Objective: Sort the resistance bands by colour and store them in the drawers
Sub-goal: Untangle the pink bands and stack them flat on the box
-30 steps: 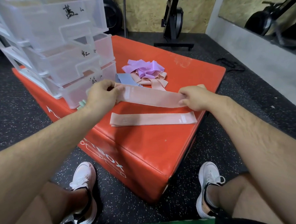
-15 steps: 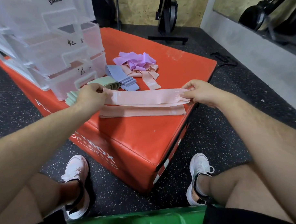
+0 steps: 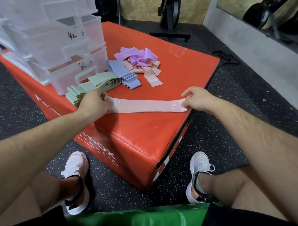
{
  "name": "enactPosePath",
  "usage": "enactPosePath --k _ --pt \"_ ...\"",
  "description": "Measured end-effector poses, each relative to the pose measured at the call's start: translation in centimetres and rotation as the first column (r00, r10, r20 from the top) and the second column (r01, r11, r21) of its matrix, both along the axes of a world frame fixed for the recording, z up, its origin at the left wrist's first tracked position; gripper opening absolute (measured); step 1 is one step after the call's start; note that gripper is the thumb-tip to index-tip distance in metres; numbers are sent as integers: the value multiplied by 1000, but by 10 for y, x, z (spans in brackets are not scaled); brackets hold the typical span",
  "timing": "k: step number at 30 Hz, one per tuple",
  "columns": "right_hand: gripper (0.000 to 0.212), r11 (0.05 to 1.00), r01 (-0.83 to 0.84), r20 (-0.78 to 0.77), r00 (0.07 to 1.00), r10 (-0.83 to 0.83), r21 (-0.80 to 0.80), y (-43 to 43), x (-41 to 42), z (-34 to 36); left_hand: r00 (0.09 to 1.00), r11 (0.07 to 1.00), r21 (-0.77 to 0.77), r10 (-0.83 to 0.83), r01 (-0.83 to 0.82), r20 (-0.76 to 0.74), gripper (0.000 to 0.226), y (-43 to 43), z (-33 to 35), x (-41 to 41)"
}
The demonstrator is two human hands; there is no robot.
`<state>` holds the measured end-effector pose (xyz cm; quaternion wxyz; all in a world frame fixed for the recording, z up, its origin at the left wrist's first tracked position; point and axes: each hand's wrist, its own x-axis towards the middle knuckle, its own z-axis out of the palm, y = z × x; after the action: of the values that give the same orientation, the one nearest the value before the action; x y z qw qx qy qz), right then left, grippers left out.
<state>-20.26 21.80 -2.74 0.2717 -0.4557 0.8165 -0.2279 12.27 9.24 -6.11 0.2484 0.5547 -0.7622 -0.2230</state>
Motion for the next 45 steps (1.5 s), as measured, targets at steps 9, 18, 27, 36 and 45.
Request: enactPosePath --k 9,18,27,36,45 --pt "25 998 -48 -122 992 42 -43 2 7 -3 998 995 -69 -69 68 -8 14 3 -7 3" --pt "16 978 -202 -375 903 208 55 6 6 -19 976 979 -156 -100 131 195 5 1 -14 8" --pt "25 960 -264 -550 790 272 96 -8 25 -5 964 959 -242 -81 144 255 10 5 2 -12" --pt "24 915 -390 -434 810 394 103 -87 40 -14 926 924 -190 -279 331 255 26 -1 10 -103" --pt "28 927 -337 -493 785 375 168 -113 39 -23 925 930 -107 -327 351 196 26 -12 17 -129"
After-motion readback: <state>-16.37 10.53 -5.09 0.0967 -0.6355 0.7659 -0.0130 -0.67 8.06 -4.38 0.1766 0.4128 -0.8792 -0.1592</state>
